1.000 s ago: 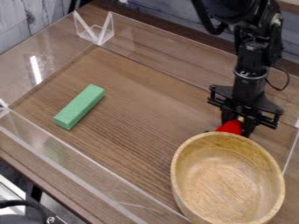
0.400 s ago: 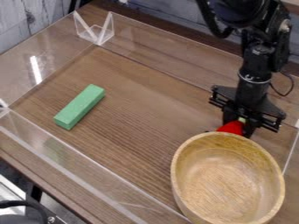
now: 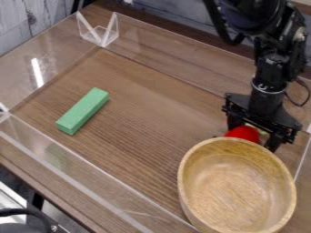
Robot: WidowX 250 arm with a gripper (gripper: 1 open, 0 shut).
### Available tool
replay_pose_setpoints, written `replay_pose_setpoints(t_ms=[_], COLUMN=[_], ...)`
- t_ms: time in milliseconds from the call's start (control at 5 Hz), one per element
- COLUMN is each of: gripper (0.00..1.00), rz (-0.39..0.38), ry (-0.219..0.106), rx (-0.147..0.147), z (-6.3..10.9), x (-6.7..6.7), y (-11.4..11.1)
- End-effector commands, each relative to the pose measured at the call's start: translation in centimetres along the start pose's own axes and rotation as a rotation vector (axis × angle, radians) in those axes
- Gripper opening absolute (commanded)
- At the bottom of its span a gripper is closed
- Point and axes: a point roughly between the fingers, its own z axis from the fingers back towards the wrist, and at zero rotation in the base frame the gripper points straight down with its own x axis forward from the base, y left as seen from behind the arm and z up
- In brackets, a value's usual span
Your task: Move the red object to the right side of the table
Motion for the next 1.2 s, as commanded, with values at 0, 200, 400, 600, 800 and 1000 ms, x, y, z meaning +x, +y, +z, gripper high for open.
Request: replay_pose_setpoints(t_ms=[0, 200, 400, 600, 800, 1000], gripper=[1.0, 1.0, 1.0, 1.0, 1.0, 1.0], rz=[0.021, 0.033, 0.043, 0.054, 0.061, 0.07], ry=[0.028, 0.02, 0.01, -0.001, -0.012, -0.027], rx=[0.012, 0.022, 0.029, 0.038, 0.038, 0.033], z=[0.1, 0.8, 1.6, 2.6, 4.0, 5.6], x=[-0.9, -0.4, 0.0, 0.4, 0.8, 1.2], y=[1.0, 1.9, 2.7, 3.5, 4.2, 4.8])
